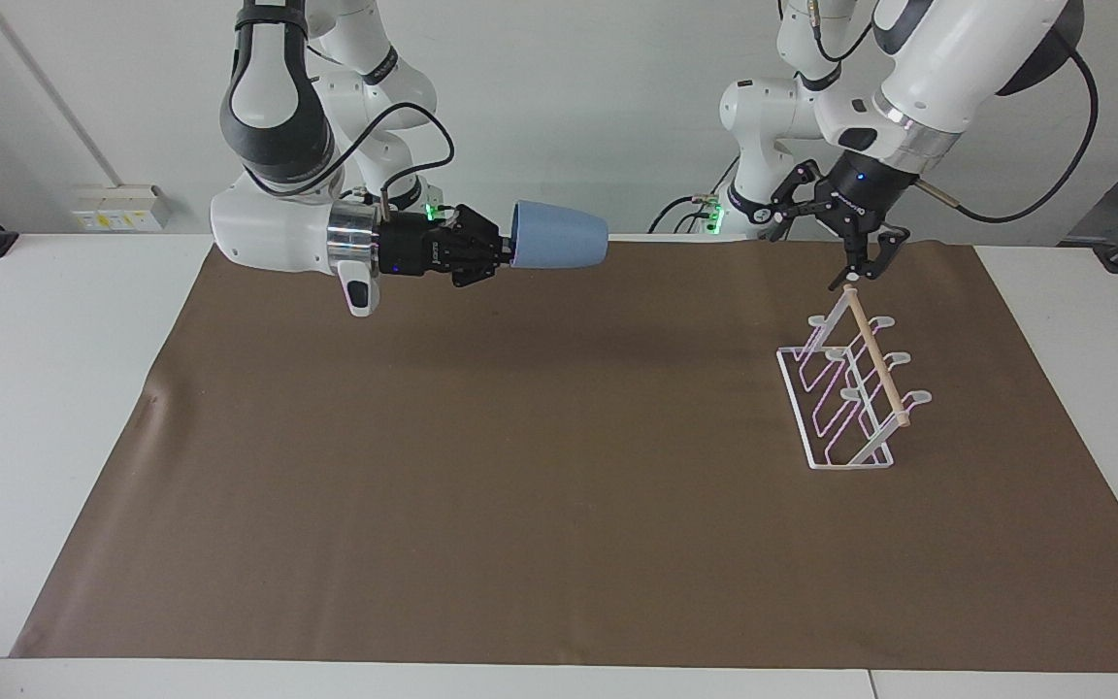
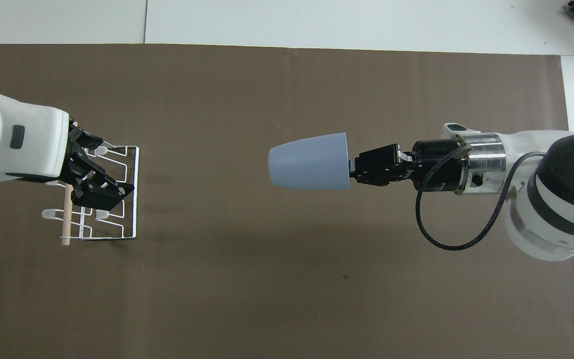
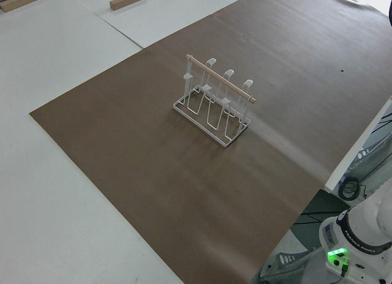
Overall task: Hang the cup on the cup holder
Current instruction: 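Lift the cup with the right gripper while the left gripper approaches, then grasp the cup rim with the left gripper while the right gripper holds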
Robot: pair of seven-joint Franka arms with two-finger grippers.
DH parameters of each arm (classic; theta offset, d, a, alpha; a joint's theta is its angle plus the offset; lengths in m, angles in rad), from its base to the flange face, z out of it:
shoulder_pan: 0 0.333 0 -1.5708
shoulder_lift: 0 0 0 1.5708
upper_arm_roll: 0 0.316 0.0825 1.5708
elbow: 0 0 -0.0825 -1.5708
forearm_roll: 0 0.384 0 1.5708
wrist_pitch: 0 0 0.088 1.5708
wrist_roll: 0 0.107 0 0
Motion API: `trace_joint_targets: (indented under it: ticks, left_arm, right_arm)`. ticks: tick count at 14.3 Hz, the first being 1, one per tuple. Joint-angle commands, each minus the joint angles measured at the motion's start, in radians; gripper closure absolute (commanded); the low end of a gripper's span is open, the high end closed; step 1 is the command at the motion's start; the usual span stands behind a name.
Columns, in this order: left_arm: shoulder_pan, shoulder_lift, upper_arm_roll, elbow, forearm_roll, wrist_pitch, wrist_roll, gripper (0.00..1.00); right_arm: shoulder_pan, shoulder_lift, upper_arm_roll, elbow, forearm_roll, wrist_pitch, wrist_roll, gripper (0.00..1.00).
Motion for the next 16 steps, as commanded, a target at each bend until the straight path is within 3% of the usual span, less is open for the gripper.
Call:
trace_joint_targets:
  ticks: [1,9,16]
  left_arm:
    - [-0.054,-0.033,0.011,-0.039,-0.021,0.019,0.144,0.0]
    - [-0.222,-0.032,-0.006,-0.031,-0.06,0.103,0.139,0.0]
    - [-0.222,-0.032,-0.01,-0.031,-0.06,0.132,0.14,0.0]
  right_arm:
    - [0.054,-0.053,0.003,-0.068,0.09,0.077,0.018,1.0]
    - [0.156,-0.055,0.003,-0.071,0.147,0.16,0.069,1.0]
    - [0.159,-0.055,0.003,-0.073,0.147,0.171,0.069,1.0]
